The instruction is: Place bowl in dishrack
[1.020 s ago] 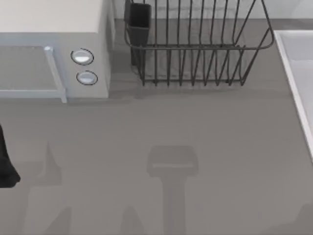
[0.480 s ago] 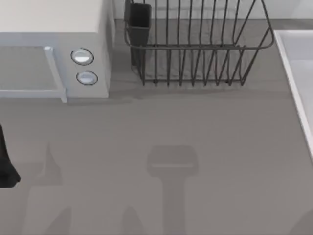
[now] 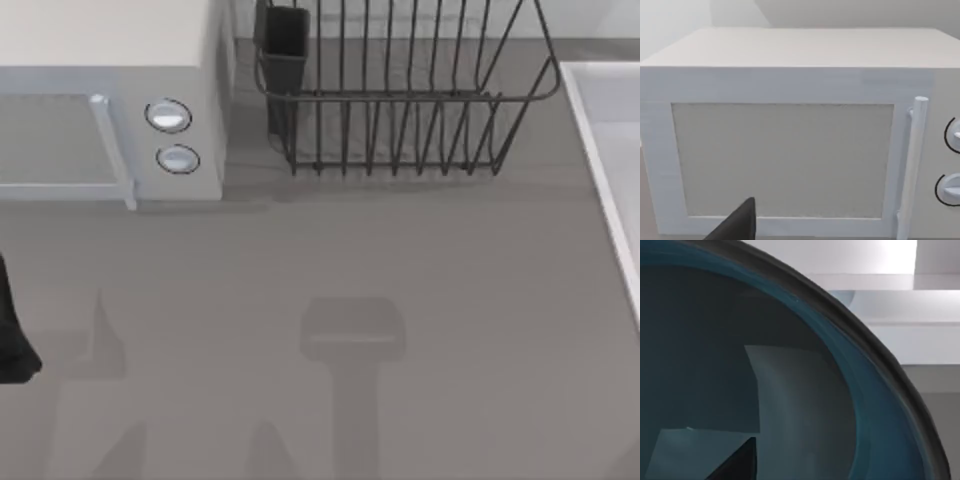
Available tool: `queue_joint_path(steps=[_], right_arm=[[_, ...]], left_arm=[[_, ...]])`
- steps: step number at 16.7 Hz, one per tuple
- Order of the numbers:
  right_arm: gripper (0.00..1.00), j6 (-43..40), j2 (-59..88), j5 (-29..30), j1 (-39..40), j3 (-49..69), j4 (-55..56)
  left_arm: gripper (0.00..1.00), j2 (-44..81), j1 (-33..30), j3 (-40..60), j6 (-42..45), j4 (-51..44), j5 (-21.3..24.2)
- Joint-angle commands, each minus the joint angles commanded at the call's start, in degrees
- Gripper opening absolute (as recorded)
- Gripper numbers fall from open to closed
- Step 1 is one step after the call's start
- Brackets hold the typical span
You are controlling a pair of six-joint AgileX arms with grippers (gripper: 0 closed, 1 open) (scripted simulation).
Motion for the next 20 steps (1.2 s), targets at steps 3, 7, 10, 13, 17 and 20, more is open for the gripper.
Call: queue_joint_path(steps=[3,7,10,13,17,20], right_arm=[[0.70,0.00,0.00,0.00,0.00,0.00,0.00],[0.40,0.00,0.00,0.00,0.00,0.00,0.00],[0.17,0.00,0.00,0.00,0.00,0.00,0.00],[0.00,0.00,0.00,0.00,0.00,0.00,0.00],[0.00,0.00,0.00,0.00,0.00,0.00,0.00],[0.00,0.00,0.00,0.00,0.00,0.00,0.00]], left_arm=[[1.00,0.00,0.00,0.00,0.00,0.00,0.00],[1.00,0.00,0.00,0.00,0.00,0.00,0.00],[1.00,0.00,0.00,0.00,0.00,0.00,0.00],[1.00,0.00,0.00,0.00,0.00,0.00,0.00],[1.00,0.00,0.00,0.00,0.00,0.00,0.00],[1.00,0.00,0.00,0.00,0.00,0.00,0.00]])
